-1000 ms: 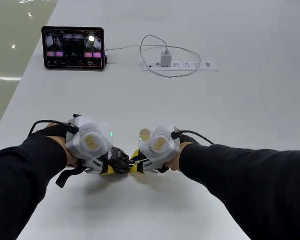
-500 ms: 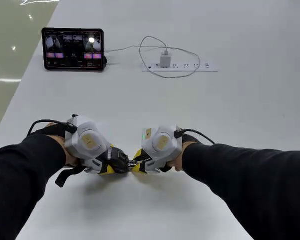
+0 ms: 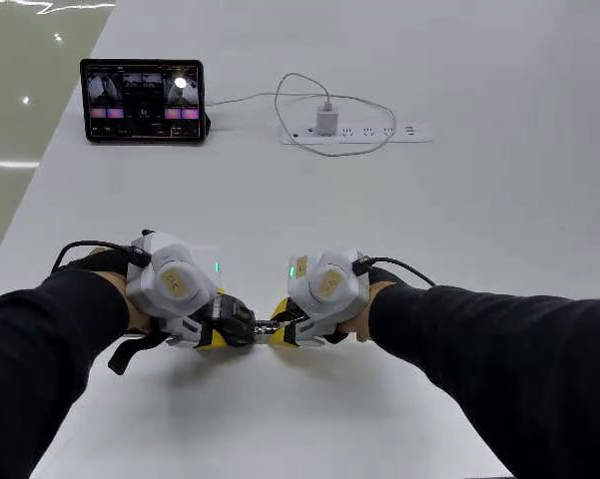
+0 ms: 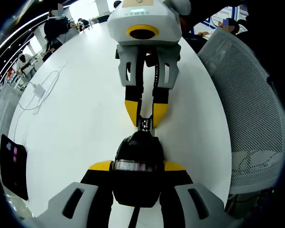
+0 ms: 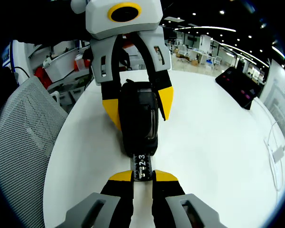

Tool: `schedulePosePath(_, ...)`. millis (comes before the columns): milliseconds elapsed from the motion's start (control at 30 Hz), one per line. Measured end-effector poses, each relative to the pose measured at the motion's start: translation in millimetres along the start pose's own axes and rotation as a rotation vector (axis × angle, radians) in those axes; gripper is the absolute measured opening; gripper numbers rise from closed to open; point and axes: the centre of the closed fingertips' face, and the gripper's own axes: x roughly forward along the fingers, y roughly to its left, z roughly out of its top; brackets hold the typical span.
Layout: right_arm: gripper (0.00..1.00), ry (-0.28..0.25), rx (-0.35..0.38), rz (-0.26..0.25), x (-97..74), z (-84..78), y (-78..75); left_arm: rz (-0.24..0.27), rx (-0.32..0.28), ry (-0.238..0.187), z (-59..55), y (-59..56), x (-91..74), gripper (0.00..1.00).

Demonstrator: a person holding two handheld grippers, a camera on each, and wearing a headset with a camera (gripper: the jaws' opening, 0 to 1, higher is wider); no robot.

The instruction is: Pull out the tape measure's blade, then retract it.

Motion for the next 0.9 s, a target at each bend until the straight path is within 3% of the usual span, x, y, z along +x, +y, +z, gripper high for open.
schedulePosePath(900, 0.1, 0.023, 0.012, 0.006, -7.9, -8.5, -2.4, 0.005, -0.016, -0.004, 0.9, 0.2, -0.4, 0.32)
